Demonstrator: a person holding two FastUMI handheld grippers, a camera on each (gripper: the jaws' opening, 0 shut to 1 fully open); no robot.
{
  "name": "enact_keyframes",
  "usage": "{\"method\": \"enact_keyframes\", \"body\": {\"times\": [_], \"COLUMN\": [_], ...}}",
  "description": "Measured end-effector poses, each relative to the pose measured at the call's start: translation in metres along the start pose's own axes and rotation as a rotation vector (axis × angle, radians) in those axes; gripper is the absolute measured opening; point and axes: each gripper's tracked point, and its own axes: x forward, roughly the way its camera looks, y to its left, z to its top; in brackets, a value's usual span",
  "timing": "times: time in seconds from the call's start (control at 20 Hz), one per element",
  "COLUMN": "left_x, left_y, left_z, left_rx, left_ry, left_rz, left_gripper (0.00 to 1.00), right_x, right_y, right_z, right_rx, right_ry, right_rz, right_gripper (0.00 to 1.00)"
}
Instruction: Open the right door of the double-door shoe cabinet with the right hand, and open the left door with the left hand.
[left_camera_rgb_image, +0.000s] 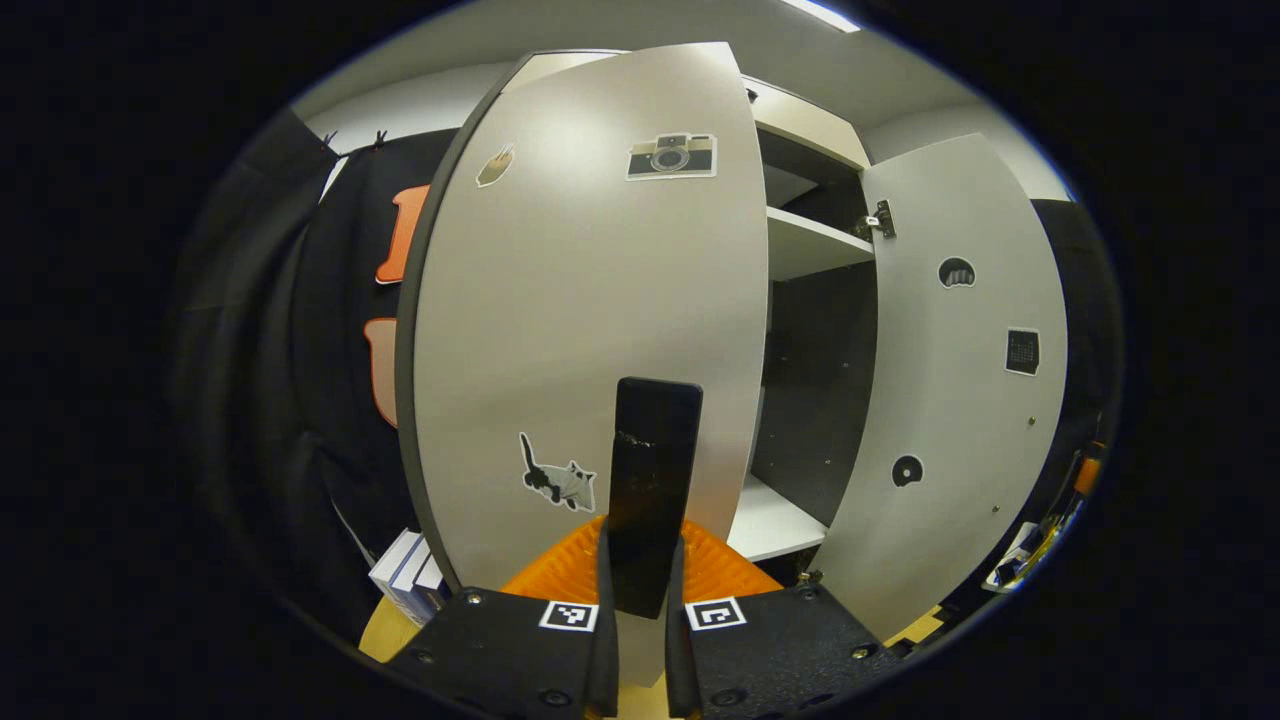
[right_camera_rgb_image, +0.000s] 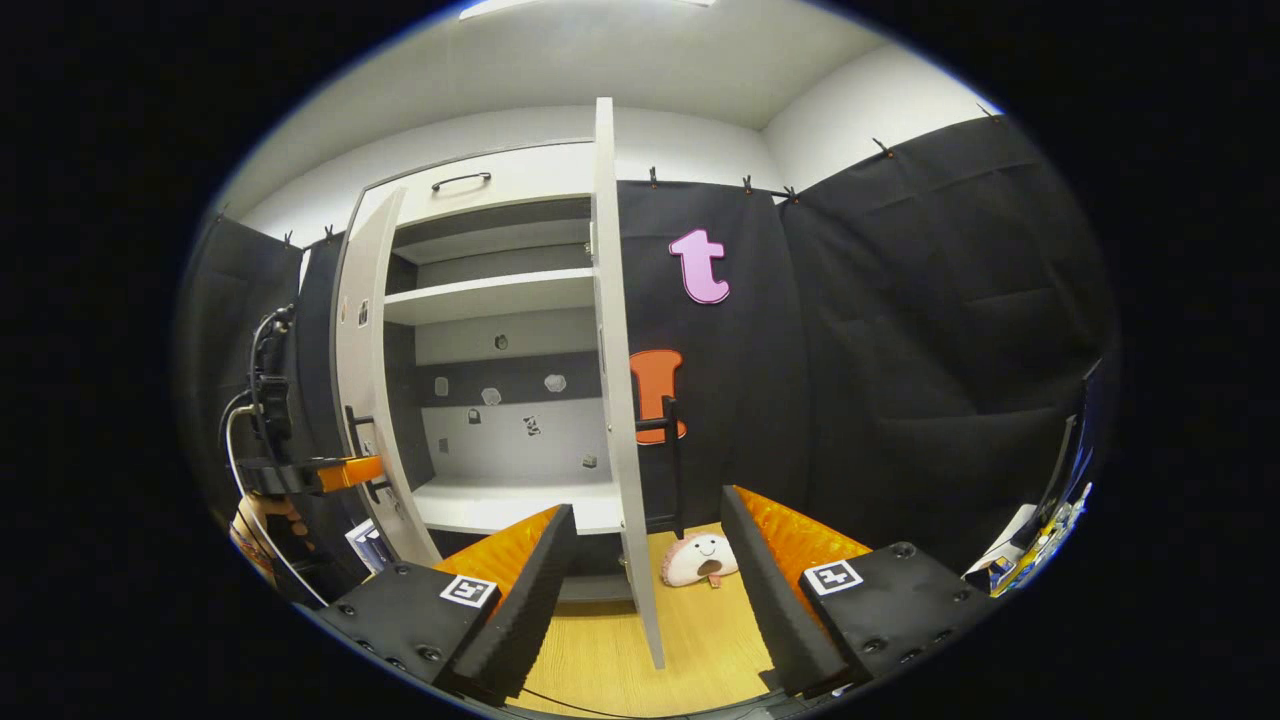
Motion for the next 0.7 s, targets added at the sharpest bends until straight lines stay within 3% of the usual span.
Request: {"method": "enact_keyframes", "body": {"times": [0.35, 0.7], "left_x": [-0.038, -0.064], "left_y": [0.027, 0.055], "left_z": [0.000, 0.002], "left_rx": [-0.006, 0.002], "left_ry": [-0.009, -0.021], "left_rz": [-0.012, 0.039], "left_gripper": [0.18, 0.14], "right_x": [0.002, 0.004], "right_y": [0.003, 0.003], "right_z": [-0.005, -0.004], "right_rx": [0.001, 0.000], "right_ry": [0.014, 0.015], "right_rz": [-0.003, -0.004], "right_gripper": [0.96, 0.96]}}
